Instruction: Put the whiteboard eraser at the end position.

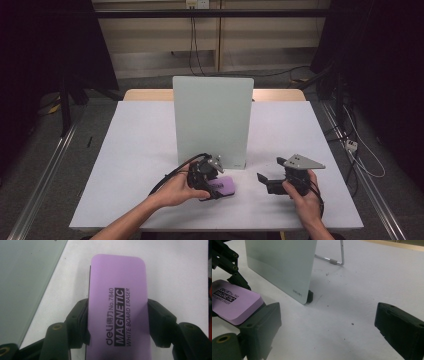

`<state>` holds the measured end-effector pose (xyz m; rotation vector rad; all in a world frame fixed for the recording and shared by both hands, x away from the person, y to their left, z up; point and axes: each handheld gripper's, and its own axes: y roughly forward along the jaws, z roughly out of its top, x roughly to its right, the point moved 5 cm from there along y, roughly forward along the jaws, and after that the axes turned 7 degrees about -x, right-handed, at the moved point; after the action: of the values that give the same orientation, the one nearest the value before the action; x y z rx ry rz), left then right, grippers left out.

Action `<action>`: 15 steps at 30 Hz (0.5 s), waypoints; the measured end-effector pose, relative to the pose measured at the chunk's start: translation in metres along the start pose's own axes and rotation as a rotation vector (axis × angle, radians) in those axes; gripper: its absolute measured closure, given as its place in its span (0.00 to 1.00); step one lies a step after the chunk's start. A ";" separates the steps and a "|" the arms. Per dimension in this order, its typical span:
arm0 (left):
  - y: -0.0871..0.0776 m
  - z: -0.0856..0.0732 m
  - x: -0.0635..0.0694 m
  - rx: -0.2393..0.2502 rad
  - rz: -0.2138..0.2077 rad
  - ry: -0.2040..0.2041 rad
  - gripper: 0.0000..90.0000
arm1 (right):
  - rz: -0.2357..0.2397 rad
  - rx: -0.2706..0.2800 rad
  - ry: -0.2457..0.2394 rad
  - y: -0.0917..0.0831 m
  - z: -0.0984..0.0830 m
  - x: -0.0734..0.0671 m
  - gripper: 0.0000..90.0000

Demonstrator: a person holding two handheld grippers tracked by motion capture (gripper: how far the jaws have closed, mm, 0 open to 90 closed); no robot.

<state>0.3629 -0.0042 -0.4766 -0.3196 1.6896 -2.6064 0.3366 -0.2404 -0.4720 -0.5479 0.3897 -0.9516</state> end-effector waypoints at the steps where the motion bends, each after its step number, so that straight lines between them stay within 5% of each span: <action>1: 0.000 0.000 0.001 0.009 -0.012 -0.013 0.45 | 0.000 0.000 -0.001 0.000 0.000 0.000 0.08; 7: 0.000 -0.001 0.000 0.017 -0.006 -0.002 0.43 | 0.003 -0.002 -0.003 0.001 0.000 0.000 0.08; 12: 0.000 0.002 0.002 0.024 0.001 0.011 0.32 | 0.004 -0.002 -0.006 0.001 0.000 -0.001 0.08; 15: -0.002 0.003 0.001 0.028 0.056 0.012 0.22 | 0.005 -0.002 -0.005 0.001 0.000 -0.001 0.08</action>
<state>0.3627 -0.0056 -0.4734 -0.2531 1.6392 -2.5948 0.3370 -0.2394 -0.4725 -0.5506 0.3872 -0.9453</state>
